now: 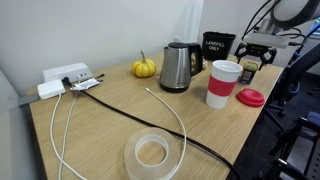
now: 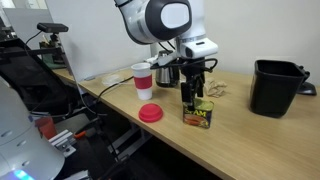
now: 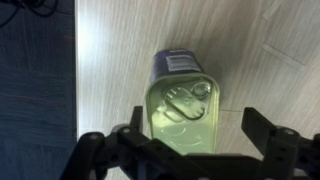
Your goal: Move the can to the left
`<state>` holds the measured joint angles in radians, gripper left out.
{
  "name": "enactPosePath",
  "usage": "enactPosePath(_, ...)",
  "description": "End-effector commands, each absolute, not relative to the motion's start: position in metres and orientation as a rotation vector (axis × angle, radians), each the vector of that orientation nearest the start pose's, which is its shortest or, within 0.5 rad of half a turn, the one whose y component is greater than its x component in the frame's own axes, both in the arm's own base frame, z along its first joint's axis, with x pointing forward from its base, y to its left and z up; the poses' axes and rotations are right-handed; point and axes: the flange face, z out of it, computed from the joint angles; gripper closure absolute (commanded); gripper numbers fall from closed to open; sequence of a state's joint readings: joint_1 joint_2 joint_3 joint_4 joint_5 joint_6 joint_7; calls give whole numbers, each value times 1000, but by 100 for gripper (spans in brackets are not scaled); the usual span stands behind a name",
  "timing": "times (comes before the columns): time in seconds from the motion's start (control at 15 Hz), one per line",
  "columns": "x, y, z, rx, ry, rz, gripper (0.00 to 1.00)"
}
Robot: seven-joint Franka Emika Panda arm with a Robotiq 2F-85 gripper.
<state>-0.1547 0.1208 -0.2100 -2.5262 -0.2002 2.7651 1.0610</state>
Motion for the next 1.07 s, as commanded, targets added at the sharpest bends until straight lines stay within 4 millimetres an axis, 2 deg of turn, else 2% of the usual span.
enactPosePath(0.0,444,-161,237,-2604,1856,-237,4)
enactPosePath(0.07,444,-163,236,-2614,1857,-235,1)
enactPosePath(0.4,441,-169,227,-2634,1867,-215,1)
enactPosePath(0.53,441,-169,225,-2641,1864,-225,26)
enactPosePath(0.87,442,-173,224,-2663,1854,-274,58)
enactPosePath(1.0,443,-174,225,-2674,1845,-287,62)
